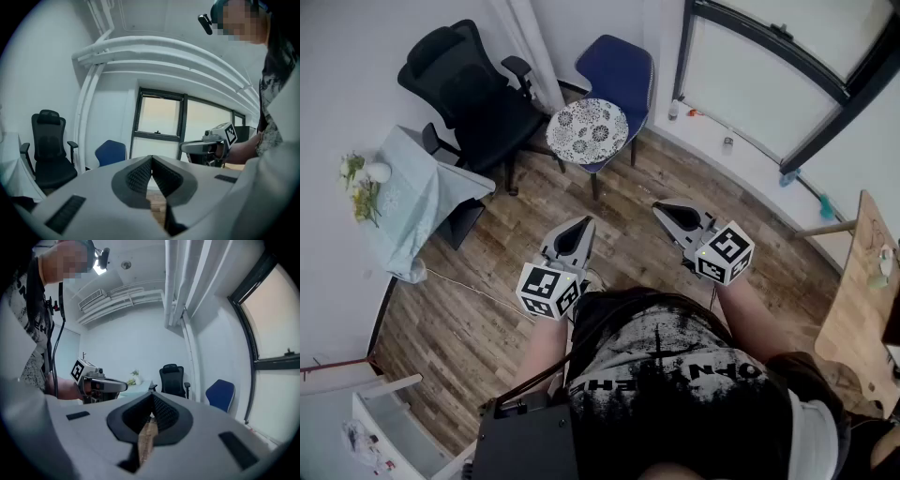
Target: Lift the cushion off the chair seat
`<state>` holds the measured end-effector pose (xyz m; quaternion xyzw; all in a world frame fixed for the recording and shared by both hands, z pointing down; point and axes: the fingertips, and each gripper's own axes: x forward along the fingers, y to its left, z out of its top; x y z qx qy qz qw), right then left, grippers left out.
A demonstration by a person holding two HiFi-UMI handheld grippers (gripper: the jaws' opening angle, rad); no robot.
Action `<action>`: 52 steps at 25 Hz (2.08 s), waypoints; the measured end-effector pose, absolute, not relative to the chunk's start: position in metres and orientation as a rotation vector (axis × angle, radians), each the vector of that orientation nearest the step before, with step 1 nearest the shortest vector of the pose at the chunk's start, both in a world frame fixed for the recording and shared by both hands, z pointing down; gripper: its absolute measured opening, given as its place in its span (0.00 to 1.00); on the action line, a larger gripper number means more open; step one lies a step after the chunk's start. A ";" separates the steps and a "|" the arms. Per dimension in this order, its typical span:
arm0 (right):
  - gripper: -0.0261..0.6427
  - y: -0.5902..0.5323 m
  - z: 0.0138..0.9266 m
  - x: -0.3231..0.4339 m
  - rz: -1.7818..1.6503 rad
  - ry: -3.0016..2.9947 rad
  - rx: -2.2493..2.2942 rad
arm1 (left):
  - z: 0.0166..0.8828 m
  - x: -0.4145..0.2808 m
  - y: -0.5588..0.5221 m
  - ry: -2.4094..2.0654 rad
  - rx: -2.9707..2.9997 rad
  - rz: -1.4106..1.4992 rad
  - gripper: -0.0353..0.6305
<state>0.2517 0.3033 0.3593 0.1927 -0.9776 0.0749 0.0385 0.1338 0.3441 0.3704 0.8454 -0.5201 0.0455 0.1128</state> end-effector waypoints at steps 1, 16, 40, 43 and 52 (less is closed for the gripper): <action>0.06 0.303 0.361 0.251 0.233 -3.000 0.588 | 0.370 0.133 0.344 -1.525 2.479 0.134 0.07; 0.06 0.305 0.358 0.248 0.266 -3.034 0.544 | 0.372 0.129 0.336 -1.546 2.466 0.140 0.07; 0.06 0.245 0.371 0.202 0.246 -2.977 0.609 | 0.384 0.080 0.270 -1.471 2.471 0.120 0.07; 0.06 0.226 0.371 0.185 0.249 -2.972 0.654 | 0.383 0.064 0.251 -1.444 2.484 0.126 0.08; 0.06 0.179 0.372 0.135 0.280 -2.987 0.754 | 0.376 0.018 0.195 -1.367 2.536 0.162 0.07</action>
